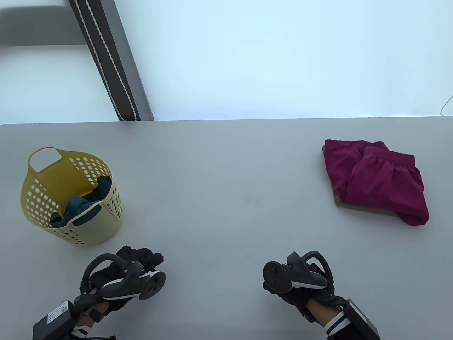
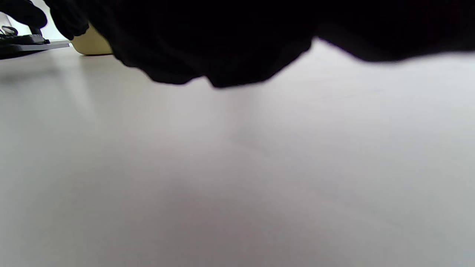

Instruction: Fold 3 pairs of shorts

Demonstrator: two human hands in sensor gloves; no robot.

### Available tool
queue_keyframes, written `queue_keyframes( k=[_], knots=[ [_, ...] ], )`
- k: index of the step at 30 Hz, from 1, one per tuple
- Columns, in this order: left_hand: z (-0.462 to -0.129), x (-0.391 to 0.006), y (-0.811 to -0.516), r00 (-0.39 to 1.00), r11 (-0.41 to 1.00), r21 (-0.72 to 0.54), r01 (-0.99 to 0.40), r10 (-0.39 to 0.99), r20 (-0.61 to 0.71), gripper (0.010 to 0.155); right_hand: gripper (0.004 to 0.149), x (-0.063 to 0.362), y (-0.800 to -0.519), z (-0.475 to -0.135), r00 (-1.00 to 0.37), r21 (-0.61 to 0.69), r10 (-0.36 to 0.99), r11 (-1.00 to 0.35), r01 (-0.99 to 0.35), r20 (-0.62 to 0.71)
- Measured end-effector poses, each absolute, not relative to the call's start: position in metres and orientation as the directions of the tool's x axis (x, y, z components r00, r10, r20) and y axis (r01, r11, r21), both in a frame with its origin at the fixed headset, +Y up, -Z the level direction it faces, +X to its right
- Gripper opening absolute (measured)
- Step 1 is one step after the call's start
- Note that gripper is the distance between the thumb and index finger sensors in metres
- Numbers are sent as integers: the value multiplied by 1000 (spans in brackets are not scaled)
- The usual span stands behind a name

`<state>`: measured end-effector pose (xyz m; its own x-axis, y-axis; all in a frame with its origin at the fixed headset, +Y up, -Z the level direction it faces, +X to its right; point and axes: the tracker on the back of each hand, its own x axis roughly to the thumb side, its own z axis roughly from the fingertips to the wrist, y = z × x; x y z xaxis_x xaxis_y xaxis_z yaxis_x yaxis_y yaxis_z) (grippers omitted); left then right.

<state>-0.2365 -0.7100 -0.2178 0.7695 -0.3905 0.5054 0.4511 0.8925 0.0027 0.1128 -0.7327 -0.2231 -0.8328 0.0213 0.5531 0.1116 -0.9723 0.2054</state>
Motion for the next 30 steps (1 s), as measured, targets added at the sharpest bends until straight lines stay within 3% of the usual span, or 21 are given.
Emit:
queue_keyframes(
  k=[2, 5, 7, 9, 11, 14, 18, 20, 23, 25, 30],
  knots=[
    [-216, -239, -695, 771, 891, 85, 445, -430, 471, 61, 38, 112, -731, -223, -827, 187, -9, -973, 138, 562],
    [-205, -248, -641, 793, 855, 328, 402, -504, 342, 75, 38, 112, -724, -222, -828, 163, -5, -980, 116, 561],
    [-196, -262, -598, 845, 837, 453, 306, -458, 276, 87, 38, 114, -720, -222, -830, 162, 12, -982, 95, 558],
    [-199, -282, -559, 892, 857, 487, 168, -343, 295, 93, 38, 114, -719, -223, -830, 159, 13, -983, 92, 557],
    [-220, -309, -530, 927, 927, 351, 134, -243, 286, 95, 39, 114, -718, -223, -828, 149, 3, -984, 98, 561],
    [-263, -347, -515, 940, 965, 24, 263, -261, 220, 94, 39, 112, -716, -222, -823, 148, 4, -984, 98, 568],
    [-311, -383, -532, 974, 918, -344, 199, -145, 176, 93, 39, 112, -714, -222, -822, 143, 2, -985, 96, 570],
    [-327, -392, -546, 984, 886, -442, 141, -78, 157, 84, 39, 112, -715, -222, -821, 141, -1, -985, 99, 571],
    [-342, -396, -558, 992, 871, -480, 109, -62, 113, 48, 39, 112, -715, -222, -818, 134, -12, -985, 108, 575],
    [-349, -396, -553, 998, 900, -433, 57, -37, 55, 40, 39, 112, -714, -222, -817, 126, -18, -986, 111, 576],
    [-344, -391, -487, 991, 999, -45, -28, 22, -130, 34, 39, 114, -712, -222, -818, 107, -26, -989, 106, 574]
  ],
)
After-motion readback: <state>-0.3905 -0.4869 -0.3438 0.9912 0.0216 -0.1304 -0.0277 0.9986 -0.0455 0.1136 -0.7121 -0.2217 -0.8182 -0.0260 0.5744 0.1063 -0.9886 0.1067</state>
